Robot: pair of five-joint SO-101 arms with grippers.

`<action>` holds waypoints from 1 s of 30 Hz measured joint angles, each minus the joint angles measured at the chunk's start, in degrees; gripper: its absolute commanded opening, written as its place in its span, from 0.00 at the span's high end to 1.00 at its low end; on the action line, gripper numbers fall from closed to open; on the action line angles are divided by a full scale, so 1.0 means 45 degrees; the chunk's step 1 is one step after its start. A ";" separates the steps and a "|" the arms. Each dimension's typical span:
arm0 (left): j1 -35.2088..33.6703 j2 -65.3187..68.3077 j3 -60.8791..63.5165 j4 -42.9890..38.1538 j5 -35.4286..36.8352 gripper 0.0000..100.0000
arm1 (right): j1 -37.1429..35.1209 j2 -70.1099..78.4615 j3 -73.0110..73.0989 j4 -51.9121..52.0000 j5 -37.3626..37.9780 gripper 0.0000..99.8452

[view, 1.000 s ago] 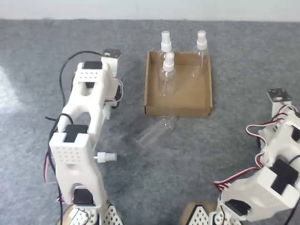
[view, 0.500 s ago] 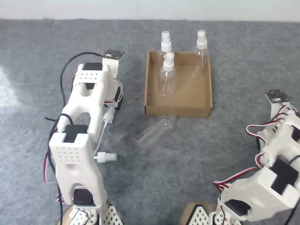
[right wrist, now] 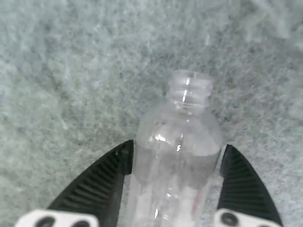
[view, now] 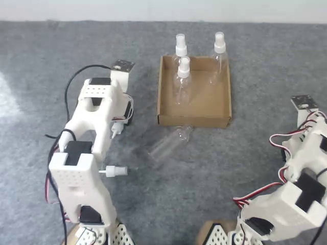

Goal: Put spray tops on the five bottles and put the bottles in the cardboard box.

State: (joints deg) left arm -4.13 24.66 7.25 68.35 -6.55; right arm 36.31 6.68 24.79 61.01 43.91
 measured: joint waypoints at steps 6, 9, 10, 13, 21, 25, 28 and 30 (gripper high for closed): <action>0.0215 0.0215 -0.0059 -0.0156 0.0000 0.99 | 0.0000 0.0000 0.0000 0.0000 0.0000 0.74; 0.0156 -0.0410 -0.0195 0.0254 0.0000 0.99 | 0.0000 0.0000 0.0000 0.0000 0.0000 0.74; 0.0156 -0.0840 -0.0274 0.0469 0.0000 0.99 | 0.0000 0.0000 0.0000 0.0000 0.0000 0.74; 0.0176 -0.2676 -0.0645 0.1348 0.0000 0.99 | 0.0000 0.0000 -0.0039 0.0254 0.0000 0.74; 0.0195 -0.8733 -0.0488 0.3360 0.0156 0.99 | -0.0840 0.0000 -0.1680 0.2032 0.0000 0.61; 0.0215 -1.0471 0.1074 0.3223 0.0156 0.99 | -0.1231 0.0000 -0.2403 0.2305 -0.0098 0.67; 0.0215 -1.1468 0.2579 0.2559 0.0371 0.99 | -0.1680 0.0000 -0.2891 0.2540 -0.0274 0.78; 0.0195 -1.1956 0.3673 0.1895 0.0527 0.99 | -0.1875 0.0234 -0.3204 0.2852 -0.0293 0.84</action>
State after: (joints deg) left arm -3.25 -29.14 23.78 76.88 -4.18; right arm 27.87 7.74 10.37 73.85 42.59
